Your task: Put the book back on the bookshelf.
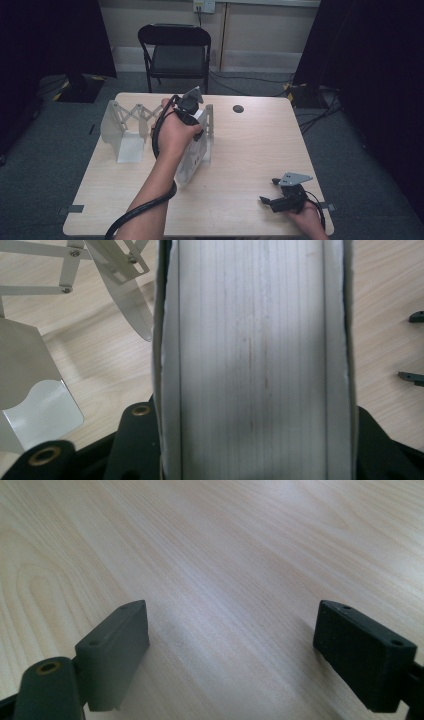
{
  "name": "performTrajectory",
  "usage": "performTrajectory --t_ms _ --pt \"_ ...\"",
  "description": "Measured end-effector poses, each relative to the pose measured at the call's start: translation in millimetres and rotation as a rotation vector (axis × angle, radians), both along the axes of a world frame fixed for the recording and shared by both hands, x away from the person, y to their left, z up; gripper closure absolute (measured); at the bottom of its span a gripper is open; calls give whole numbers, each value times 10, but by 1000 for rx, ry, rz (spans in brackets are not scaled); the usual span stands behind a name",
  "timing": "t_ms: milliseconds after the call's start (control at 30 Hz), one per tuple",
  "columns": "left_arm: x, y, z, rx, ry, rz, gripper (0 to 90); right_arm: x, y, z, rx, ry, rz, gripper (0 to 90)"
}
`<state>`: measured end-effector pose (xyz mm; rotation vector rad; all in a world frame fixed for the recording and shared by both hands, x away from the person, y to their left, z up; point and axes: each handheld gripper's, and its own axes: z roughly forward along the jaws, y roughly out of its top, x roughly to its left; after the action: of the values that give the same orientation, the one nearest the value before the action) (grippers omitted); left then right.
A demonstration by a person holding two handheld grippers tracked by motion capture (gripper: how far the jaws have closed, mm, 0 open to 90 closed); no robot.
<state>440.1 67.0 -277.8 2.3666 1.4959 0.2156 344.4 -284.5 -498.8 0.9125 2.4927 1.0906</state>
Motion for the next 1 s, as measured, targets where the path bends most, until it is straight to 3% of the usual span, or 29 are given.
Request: performTrajectory --t_ms 833,1000 --pt "117 -21 -4 -14 2 55 531 0 -1 -1 0 -1 1 141" --pt "130 -20 6 0 1 55 531 0 -1 -1 0 -1 1 141"
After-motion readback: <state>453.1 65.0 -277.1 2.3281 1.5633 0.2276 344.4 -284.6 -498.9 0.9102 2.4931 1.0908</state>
